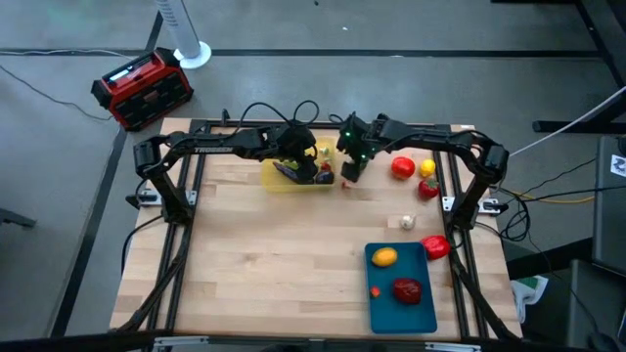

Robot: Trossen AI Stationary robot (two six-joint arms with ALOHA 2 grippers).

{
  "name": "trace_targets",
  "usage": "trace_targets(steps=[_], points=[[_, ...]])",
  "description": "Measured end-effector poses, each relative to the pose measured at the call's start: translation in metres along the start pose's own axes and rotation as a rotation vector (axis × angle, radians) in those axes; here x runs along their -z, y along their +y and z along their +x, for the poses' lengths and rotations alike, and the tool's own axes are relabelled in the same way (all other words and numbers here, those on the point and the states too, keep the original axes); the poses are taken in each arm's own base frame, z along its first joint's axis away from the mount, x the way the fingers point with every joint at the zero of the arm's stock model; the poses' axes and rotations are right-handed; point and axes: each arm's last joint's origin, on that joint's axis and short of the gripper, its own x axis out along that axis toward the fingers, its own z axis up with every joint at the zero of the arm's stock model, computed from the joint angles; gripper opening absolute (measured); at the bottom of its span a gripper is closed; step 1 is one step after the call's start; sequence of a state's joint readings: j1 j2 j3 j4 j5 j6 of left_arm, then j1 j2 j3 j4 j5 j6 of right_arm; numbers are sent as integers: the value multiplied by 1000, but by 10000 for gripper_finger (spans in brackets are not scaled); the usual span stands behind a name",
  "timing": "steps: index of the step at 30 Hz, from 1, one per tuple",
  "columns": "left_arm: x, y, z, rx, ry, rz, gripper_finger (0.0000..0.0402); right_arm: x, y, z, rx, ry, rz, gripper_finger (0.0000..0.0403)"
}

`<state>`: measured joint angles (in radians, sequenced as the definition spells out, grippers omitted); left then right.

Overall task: Sort produce into baskets
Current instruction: Put the green lime into the blue bin

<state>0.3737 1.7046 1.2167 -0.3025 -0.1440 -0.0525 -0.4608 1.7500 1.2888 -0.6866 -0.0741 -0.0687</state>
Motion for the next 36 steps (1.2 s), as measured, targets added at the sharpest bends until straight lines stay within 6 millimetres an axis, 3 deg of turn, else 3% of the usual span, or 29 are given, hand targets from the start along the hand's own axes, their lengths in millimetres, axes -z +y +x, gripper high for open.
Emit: trace_targets(steps=[12, 21, 36], points=[[0, 0, 0, 0, -1, -1, 205, 6, -6, 0, 63, 71, -240, 295], [0, 0, 0, 0, -1, -2, 205, 8, -7, 2, 96, 106, -315, 295], [0, 0, 0, 0, -1, -4, 205, 18, -14, 53, 175, 291, -371, 294]])
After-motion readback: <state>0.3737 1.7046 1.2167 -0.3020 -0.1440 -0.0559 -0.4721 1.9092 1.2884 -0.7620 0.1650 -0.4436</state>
